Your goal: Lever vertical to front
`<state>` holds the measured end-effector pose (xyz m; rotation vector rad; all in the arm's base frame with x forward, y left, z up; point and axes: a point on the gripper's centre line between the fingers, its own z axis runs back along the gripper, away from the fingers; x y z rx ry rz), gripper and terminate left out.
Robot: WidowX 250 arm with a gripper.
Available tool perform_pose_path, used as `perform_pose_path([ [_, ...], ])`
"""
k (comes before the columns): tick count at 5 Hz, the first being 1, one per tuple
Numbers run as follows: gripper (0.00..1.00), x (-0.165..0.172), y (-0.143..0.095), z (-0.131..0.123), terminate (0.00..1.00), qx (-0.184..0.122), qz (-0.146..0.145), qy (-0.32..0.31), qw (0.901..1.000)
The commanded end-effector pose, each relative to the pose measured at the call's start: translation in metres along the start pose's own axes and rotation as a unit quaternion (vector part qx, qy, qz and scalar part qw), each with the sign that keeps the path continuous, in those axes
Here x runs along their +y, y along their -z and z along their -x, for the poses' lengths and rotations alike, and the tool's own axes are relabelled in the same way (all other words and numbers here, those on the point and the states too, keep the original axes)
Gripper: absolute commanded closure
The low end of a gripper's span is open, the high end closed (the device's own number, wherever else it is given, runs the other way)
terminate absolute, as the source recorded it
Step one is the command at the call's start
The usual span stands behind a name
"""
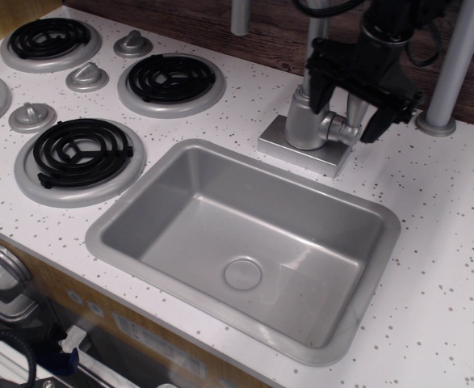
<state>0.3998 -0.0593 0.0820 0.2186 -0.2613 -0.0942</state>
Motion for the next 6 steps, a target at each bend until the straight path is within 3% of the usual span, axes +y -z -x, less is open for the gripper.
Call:
perform_pose_path([
  [1,0.00,0.006,-0.032,-0.030,0.00,-0.051,0.003,0.004,0.9987],
  [2,0.00,0.007,-0.027,-0.038,0.00,-0.059,0.010,0.015,0.9981],
  [3,1.00,0.008,-0.023,-0.041,0.00,-0.058,0.014,0.016,0.9981],
  [5,1.00,0.008,-0.024,-0.033,0.00,-0.035,0.003,0.012,0.9993],
  [6,1.00,0.007,-0.022,-0.016,0.00,-0.001,0.009,-0.009,0.9999],
])
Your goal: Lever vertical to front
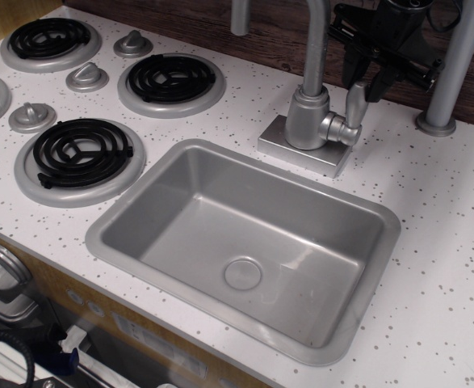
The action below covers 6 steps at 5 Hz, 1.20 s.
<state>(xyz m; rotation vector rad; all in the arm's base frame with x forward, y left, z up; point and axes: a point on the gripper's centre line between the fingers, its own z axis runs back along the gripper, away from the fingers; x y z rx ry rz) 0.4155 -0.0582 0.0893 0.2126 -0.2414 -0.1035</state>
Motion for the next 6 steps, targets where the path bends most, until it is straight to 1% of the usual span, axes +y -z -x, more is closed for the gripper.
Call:
perform_pose_path([
  [1,1.00,0.002,-0.013,0.012,0.00,0.000,0.019,-0.032,0.9993],
  [2,1.00,0.002,0.001,0.021,0.00,0.005,0.043,-0.049,0.9979],
  [3,1.00,0.000,0.012,0.029,0.00,-0.001,0.062,-0.063,0.9961],
  [4,1.00,-0.002,0.019,0.034,0.00,-0.004,0.075,-0.078,0.9942],
  [5,0.00,-0.002,0.017,0.035,0.00,-0.002,0.068,-0.079,0.9945],
  [6,0.00,-0.003,0.003,0.040,0.00,0.009,0.042,-0.092,0.9949],
])
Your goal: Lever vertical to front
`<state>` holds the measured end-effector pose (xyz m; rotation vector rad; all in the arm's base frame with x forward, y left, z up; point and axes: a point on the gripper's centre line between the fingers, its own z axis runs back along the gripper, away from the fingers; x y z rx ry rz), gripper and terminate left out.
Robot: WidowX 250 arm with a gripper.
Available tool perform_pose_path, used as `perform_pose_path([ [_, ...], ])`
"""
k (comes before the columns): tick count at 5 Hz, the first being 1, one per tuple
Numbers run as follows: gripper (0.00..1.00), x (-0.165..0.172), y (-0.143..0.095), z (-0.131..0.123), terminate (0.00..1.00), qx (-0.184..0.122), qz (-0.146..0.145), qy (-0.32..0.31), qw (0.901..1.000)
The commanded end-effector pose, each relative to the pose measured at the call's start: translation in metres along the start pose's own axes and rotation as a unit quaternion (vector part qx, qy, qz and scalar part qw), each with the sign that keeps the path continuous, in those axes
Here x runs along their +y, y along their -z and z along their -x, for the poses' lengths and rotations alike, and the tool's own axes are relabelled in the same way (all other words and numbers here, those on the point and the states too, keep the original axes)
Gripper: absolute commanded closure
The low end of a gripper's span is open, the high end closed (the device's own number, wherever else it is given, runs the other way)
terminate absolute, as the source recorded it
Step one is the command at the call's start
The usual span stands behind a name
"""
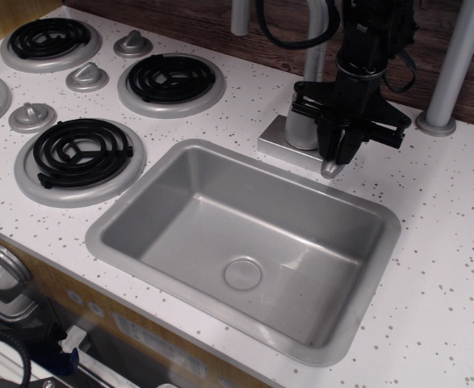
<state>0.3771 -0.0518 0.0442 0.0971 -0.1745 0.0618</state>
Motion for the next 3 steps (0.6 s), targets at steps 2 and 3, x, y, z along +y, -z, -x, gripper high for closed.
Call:
perform_pose_path([
  [2,0.00,0.0014,-0.0503,0.0123,0.00,-0.029,-0.032,-0.028,0.9987],
  [3,0.00,0.0023,-0.0489,0.0144,1.00,-0.031,-0.033,-0.030,0.9985],
])
